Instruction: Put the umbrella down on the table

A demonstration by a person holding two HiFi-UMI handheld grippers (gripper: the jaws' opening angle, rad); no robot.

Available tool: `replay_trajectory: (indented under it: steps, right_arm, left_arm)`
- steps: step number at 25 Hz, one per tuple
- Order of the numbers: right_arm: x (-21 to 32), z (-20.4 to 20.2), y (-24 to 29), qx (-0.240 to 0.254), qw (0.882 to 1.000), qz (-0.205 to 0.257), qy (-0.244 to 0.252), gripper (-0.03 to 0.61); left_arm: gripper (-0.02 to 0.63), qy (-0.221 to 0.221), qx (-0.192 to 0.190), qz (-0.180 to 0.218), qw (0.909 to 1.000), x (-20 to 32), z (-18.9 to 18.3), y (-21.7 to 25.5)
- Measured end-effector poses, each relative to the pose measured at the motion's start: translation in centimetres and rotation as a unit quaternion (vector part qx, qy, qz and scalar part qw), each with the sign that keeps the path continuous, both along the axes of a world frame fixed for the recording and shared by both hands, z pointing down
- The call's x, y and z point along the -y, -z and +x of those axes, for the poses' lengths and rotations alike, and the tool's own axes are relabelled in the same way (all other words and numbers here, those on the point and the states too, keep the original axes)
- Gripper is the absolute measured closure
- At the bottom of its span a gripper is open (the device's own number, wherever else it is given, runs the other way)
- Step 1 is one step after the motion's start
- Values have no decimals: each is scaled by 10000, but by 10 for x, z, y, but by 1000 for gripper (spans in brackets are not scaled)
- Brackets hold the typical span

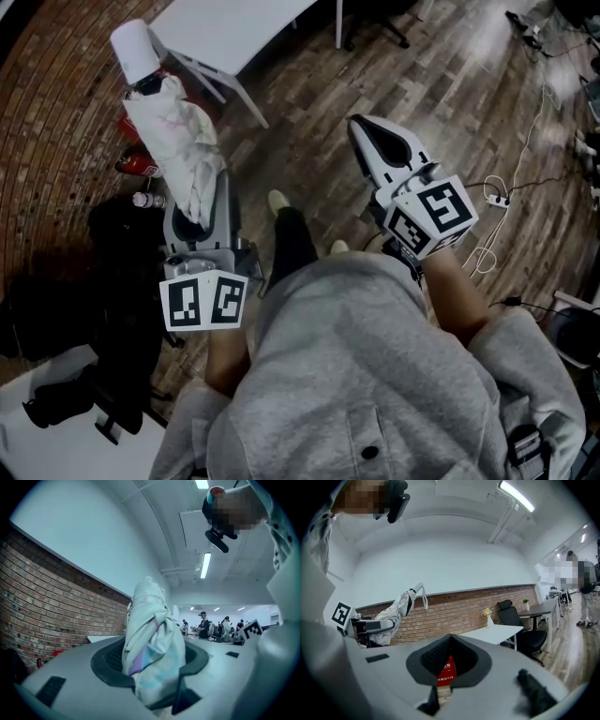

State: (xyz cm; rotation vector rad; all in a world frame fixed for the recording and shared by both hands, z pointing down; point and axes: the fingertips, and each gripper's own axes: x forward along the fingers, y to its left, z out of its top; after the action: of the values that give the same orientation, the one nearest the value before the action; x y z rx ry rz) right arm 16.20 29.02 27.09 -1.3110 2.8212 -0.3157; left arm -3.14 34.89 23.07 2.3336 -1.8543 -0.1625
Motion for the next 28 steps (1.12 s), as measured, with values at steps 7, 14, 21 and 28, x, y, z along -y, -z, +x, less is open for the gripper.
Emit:
replay_trajectory:
  steps: [7,14,21,28]
  right_arm:
    - [14,-8,-12,-99,9999,30,-101,554]
    - [54,-18,-14,-116,9997,-26,-206,554]
    - [103,-33,-10,-185,9993,-213,-238,554]
    - [127,-57,-8,-260,9992,-216,-215,554]
  left_arm:
    - [373,88,78,60,9999,12,-15,-17]
    - [373,159,91,68,9998,53,-35,-18]
    - [373,193,40,-45,9998,104,-54,-11]
    - [373,98,8,-121,9999,130,-68,-13]
